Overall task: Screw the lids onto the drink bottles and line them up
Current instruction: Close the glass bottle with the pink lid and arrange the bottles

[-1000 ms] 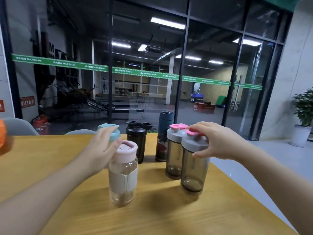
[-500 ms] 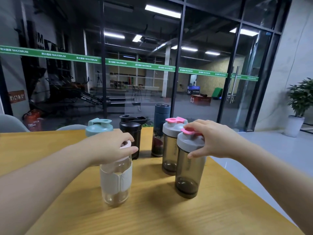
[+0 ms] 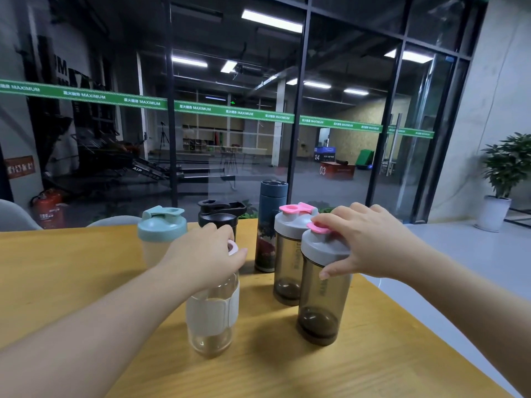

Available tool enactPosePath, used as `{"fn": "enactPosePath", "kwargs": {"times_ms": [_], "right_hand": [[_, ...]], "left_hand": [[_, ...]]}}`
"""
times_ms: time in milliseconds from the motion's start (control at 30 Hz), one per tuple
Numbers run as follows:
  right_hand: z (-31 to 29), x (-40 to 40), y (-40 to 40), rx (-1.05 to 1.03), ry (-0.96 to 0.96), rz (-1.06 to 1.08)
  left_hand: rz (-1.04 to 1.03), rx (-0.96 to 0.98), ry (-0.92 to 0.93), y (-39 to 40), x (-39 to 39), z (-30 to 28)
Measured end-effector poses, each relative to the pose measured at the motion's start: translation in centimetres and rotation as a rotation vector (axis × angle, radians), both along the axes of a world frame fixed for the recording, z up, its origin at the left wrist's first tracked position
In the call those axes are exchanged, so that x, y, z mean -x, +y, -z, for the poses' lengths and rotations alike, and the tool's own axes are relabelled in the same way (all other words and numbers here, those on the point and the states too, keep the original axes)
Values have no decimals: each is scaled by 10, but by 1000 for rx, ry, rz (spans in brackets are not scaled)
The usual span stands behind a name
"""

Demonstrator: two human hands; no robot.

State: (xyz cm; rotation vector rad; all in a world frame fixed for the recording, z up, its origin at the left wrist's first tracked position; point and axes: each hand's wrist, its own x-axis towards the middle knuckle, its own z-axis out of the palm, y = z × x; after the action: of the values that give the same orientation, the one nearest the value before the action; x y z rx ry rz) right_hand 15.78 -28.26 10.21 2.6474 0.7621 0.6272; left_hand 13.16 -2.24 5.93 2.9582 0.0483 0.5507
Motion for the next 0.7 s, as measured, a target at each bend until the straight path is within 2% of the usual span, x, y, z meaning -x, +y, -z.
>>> {"fn": "enactPosePath", "kwargs": {"times_ms": [100,167,300,367,500,700], "right_hand": [[2,-5,-1,-3,-9,11],[2,-7,-2,-36,60,0],[-17,-17,-1,-405,270,-87],[-29,-34,5,-505,311,-120],[-46,-71,27,-467,416,-121],[-54,-97,53,-328,586,-55]], "left_hand": [[1,-21,1,-9,-7,0],[19,-36,32,-11,-9,-1],[36,-45,120,-10,-10,-4],[70,-25,201,-7,-14,-8],[142,45,320,-1,-19,-18],[125,43,302,-1,-18,-17]]}}
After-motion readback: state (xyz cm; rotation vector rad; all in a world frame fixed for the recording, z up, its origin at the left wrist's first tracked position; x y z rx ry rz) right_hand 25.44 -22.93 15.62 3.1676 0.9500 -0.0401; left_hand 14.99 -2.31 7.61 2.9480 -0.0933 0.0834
